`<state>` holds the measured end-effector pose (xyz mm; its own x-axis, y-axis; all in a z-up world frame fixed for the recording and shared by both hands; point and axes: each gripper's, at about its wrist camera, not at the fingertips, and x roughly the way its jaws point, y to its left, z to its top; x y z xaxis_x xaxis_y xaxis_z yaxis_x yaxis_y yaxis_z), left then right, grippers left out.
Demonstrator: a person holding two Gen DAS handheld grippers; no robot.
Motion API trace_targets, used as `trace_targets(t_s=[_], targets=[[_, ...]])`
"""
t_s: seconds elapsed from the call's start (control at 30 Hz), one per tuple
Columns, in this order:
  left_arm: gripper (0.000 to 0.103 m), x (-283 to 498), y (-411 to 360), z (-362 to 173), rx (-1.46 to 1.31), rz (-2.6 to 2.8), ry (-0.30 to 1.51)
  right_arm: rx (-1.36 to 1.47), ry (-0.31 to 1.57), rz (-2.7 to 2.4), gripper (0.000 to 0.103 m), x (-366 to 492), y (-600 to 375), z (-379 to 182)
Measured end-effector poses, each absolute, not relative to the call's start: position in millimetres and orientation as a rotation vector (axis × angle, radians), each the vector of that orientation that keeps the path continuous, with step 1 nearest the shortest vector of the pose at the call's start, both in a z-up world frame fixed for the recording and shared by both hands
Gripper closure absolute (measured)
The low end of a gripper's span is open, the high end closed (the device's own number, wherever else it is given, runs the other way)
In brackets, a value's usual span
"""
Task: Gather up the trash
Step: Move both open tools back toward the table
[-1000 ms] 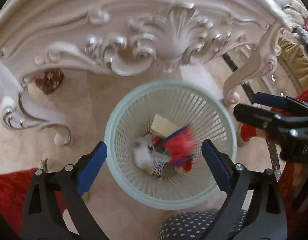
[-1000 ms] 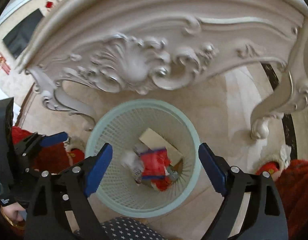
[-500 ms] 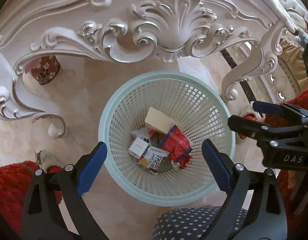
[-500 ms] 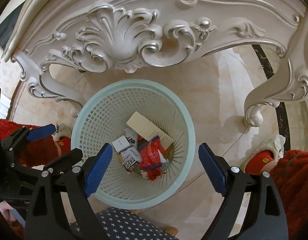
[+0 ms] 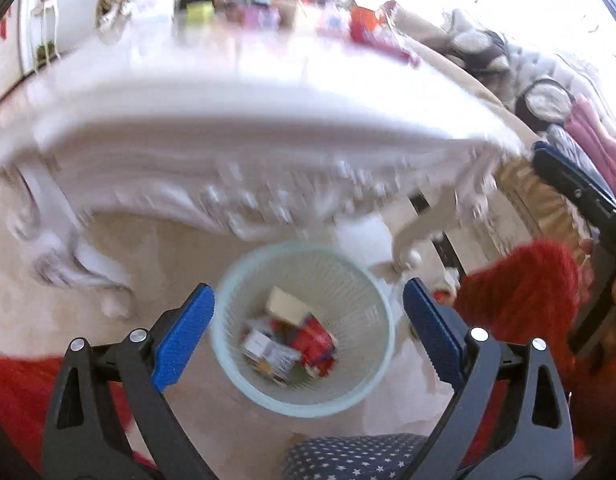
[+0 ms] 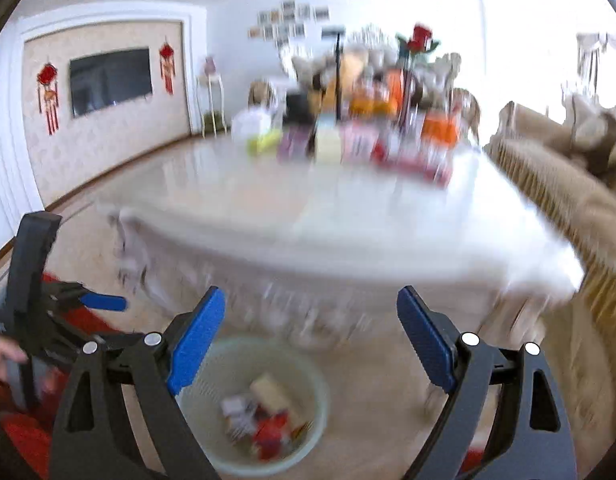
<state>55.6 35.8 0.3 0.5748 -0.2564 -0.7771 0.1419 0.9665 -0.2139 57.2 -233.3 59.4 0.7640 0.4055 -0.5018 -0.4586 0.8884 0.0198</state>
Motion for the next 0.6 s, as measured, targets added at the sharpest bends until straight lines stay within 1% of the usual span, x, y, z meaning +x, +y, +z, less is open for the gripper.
trace_targets(t_s=[0.13, 0.23, 0.4, 0.47, 0.6], targets=[[0.010, 110.1, 61.0, 64.3, -0.056, -0.137, 0.827, -0.098, 0.517, 0.515, 0.019, 127.1, -260.6, 95.6], [0.010, 176.8, 80.4, 89.6, 0.005, -0.021, 0.828, -0.152, 0.532, 0.516, 0.019, 184.1, -266.4, 103.5], [0.010, 277.8, 98.7, 100.5, 0.008, 0.033, 0.848, -0.185, 0.697, 0.540, 0.019, 276.9, -266.5, 86.9], [0.010, 318.2, 105.1, 98.3, -0.023, 0.033, 0.859, -0.192, 0.724, 0.546, 0.019, 297.8, -265.9, 79.7], [0.010, 362.4, 113.9, 92.0, -0.067, 0.044, 0.867, -0.232, 0.814, 0.579, 0.019, 341.8, -257.7, 63.0]])
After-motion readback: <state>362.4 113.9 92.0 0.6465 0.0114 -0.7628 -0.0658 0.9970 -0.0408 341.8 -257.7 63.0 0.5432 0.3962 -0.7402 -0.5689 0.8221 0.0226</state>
